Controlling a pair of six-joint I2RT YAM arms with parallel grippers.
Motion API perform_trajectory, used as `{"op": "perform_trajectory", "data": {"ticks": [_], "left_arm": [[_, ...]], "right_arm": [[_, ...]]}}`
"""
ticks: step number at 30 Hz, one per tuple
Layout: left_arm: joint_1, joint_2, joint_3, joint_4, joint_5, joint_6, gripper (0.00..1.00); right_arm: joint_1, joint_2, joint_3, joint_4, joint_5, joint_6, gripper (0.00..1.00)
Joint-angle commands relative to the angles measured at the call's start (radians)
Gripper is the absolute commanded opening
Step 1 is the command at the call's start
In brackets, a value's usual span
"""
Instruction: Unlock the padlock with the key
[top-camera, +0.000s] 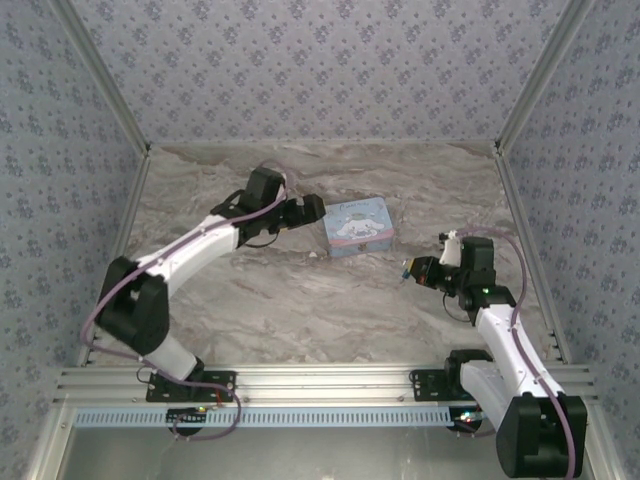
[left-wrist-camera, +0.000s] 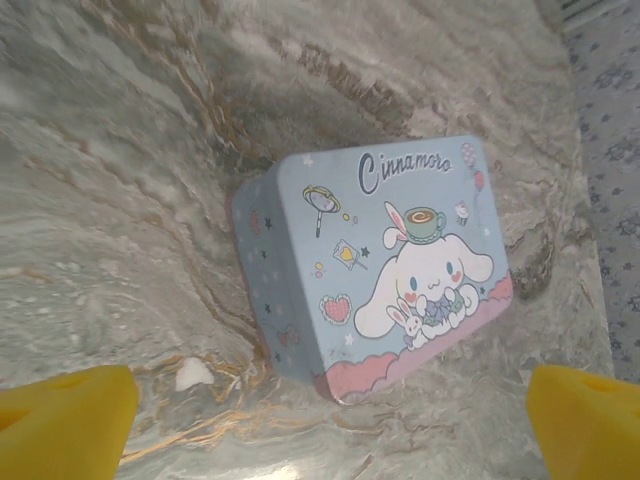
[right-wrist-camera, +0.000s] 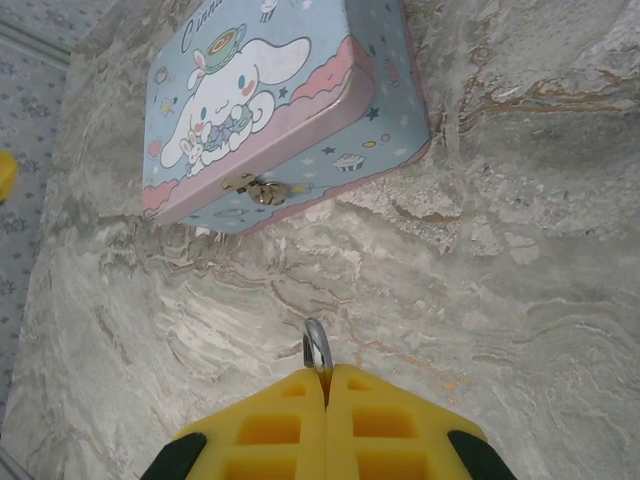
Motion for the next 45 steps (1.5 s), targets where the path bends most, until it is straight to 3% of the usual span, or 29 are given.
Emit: {"op": "perform_trajectory", "data": {"ticks": [1,7,16,24,33,45], "left_arm": [[0.003,-0.138,-0.085,0.094,-0.09,0.088,1.0],[0.004,-0.365,-0.234,0.103,-0.161,0.182,0.99],[0.006,-0.691,-0.415,0.104,-0.339,0.218,0.99],[0.012,-0.913,-0.536,0.12,-0.431,0.26,0.99],[0.013,-0.967,-0.559,0.063,-0.45,0.277,0.99],[0.015,-0.965,-0.559,0.072,-0.43,0.315,0.99]], "right_arm": [[0.019,0.016,0.051,-0.032,-0.015,-0.03,0.01],[0.092,0.073,0.106,-0.053,0.003,-0.054,0.0],[0.226,0.18,0.204,-0.131,0.043,-0.054,0.0],[0.368,0.302,0.319,-0.294,0.036,-0.079,0.0],[0.495,0.387,0.347,-0.4,0.068,-0.02,0.0],[0.542,0.551,0.358,-0.344,0.089,0.069,0.0]]}}
